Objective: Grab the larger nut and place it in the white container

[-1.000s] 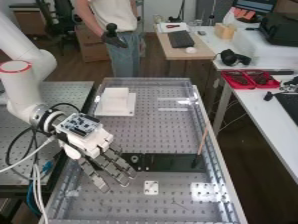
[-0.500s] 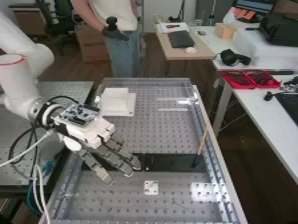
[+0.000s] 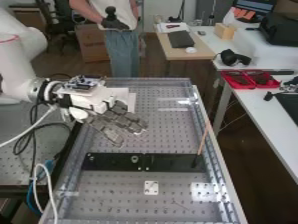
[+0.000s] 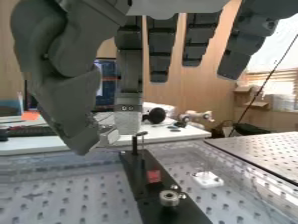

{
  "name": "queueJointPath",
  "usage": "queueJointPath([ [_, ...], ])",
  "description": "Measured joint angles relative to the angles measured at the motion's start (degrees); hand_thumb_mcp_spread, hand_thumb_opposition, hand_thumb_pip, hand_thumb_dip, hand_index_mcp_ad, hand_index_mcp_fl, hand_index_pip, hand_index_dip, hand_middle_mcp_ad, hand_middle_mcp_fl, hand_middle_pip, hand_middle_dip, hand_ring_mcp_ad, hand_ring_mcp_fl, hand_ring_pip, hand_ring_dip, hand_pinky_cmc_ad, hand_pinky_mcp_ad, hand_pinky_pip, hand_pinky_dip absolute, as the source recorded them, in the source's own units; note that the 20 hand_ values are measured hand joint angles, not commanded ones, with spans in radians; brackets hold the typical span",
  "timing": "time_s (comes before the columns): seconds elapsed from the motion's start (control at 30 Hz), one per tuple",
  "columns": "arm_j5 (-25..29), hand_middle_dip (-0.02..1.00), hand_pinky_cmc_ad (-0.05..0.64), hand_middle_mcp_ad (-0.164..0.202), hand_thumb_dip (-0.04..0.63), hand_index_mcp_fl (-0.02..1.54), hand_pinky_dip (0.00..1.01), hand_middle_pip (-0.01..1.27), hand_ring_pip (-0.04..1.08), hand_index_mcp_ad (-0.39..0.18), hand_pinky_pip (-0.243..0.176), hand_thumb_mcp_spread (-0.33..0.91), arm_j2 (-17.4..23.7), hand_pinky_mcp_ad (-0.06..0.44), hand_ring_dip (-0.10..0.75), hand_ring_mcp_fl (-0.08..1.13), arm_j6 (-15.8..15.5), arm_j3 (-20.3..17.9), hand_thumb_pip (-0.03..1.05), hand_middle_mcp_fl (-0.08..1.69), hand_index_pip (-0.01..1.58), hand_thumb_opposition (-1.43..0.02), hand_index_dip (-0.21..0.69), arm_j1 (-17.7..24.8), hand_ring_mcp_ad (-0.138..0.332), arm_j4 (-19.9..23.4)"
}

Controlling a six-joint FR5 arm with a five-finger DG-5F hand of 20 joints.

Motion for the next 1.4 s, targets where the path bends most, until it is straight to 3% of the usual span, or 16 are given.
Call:
queueJointPath([
  [0.07, -0.09, 0.2, 0.332, 0.047, 0.234, 0.42, 0.39, 0.13, 0.1, -0.019, -0.026, 0.38, 0.71, 0.279, 0.079, 0.05, 0.02, -0.12, 0.59, 0.22, 1.53, -0.86, 0.138, 1.08, 0.115, -0.47],
  [0.5, -4.87, 0.2, 0.332, 0.042, 0.234, 0.42, 0.36, 0.13, 0.1, -0.019, -0.026, 0.38, 3.14, 0.279, 0.079, 0.05, 1.04, 0.19, 0.59, 0.26, 1.52, -0.86, 0.145, 7.78, 0.113, -3.85],
  [1.0, -18.9, 0.21, 0.33, 0.049, 0.234, 0.42, 0.35, 0.13, 0.1, -0.019, -0.026, 0.38, 2.35, 0.278, 0.079, 0.05, 3.27, 2.57, 0.59, 0.26, 1.52, -0.86, 0.143, 8.72, 0.113, -7.64],
  [1.4, -25.69, 0.21, 0.332, 0.049, 0.234, 0.42, 0.33, 0.13, 0.1, -0.019, -0.012, 0.38, 2.55, 0.278, 0.079, 0.05, 4.2, 0.89, 0.59, 0.26, 1.52, -0.86, 0.143, 11.19, 0.113, -9.03],
])
